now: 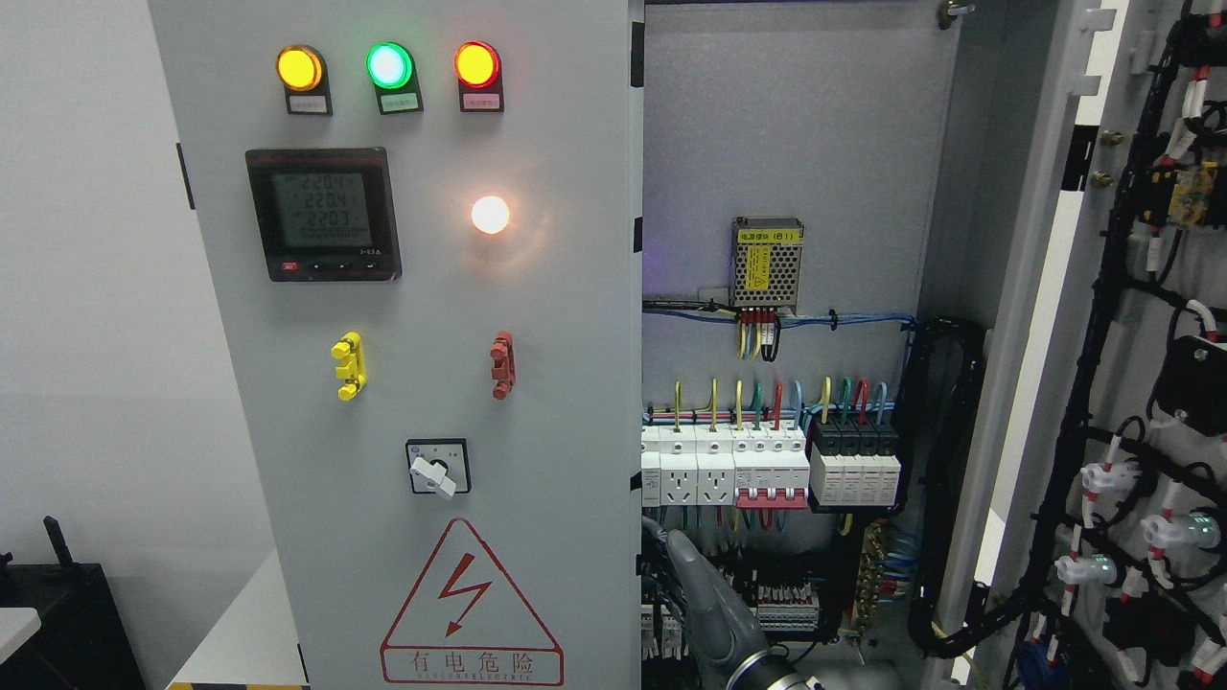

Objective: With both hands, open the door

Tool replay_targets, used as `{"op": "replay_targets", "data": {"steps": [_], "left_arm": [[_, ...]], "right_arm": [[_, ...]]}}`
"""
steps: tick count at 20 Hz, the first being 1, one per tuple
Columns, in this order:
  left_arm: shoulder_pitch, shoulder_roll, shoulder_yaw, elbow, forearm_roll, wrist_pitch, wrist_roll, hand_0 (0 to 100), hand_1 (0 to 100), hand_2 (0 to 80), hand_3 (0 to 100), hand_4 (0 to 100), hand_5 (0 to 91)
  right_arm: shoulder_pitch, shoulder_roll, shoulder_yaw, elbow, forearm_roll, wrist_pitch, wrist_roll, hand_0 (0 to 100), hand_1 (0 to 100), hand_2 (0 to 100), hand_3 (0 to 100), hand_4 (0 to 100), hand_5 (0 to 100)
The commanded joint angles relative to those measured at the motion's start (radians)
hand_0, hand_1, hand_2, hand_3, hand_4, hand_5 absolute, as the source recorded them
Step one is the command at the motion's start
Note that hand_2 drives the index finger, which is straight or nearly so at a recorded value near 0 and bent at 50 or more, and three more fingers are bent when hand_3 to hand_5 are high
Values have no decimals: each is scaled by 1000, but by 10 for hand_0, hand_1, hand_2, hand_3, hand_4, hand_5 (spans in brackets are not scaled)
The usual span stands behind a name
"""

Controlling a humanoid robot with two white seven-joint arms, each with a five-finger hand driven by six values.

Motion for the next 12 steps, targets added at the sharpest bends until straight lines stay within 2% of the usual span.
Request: {"op": "replay_targets", "data": {"steps": [1, 6, 12], "left_arm": [[0, 0, 0, 0, 0, 0, 0, 0, 0, 0, 0, 32, 0], [0, 0, 0, 0, 0, 0, 0, 0, 0, 0, 0, 32, 0], [0, 0, 0, 0, 0, 0, 0, 0, 0, 0, 0, 32, 0]], "right_arm": [[-10, -4, -2, 26, -19, 1, 18, 0, 0, 0, 0, 0, 0], [-13, -5, -2, 24, -51, 3, 19, 0, 0, 0, 0, 0, 0], [-22, -30, -2, 23, -74, 3, 20, 0, 0, 0, 0, 0, 0]]}}
